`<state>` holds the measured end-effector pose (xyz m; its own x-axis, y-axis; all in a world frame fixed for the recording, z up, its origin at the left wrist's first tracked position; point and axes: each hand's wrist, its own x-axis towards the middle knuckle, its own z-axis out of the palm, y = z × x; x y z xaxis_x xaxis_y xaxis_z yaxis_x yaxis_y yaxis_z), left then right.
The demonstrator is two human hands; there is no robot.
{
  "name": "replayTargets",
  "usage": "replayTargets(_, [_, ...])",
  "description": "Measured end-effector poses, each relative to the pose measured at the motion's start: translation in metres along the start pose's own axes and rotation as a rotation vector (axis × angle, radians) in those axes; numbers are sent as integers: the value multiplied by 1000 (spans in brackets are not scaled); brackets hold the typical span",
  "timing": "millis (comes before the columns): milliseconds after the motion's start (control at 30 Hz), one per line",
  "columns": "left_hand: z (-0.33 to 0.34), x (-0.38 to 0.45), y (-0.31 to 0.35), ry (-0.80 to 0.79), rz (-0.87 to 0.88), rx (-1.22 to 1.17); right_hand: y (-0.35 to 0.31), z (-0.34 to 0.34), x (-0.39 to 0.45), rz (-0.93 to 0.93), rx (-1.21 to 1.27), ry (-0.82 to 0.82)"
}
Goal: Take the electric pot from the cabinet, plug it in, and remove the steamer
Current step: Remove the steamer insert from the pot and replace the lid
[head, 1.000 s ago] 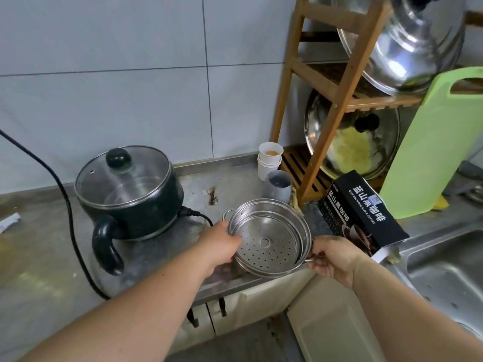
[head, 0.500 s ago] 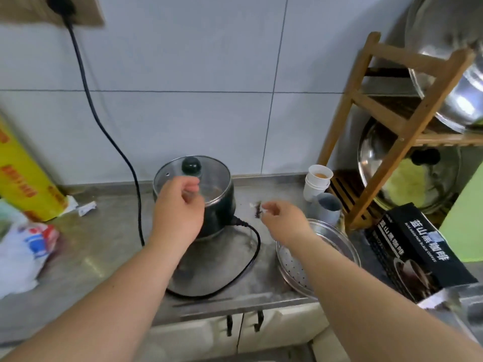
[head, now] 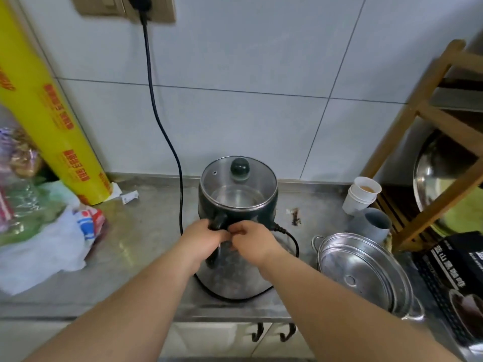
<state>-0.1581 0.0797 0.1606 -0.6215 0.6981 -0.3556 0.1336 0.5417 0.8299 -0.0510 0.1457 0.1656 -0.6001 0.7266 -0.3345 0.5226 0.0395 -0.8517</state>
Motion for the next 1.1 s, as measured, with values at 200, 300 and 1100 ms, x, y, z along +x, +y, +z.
replayTargets(200, [3, 8, 6, 121, 5, -97, 13, -16, -12, 68, 74, -127])
replayTargets(300, [-11, 3, 23, 134, 61, -135, 16, -23, -19, 111, 51, -317])
replayTargets(1100, [-93, -66, 52, 537, 34, -359, 20, -85, 56, 152, -708, -23])
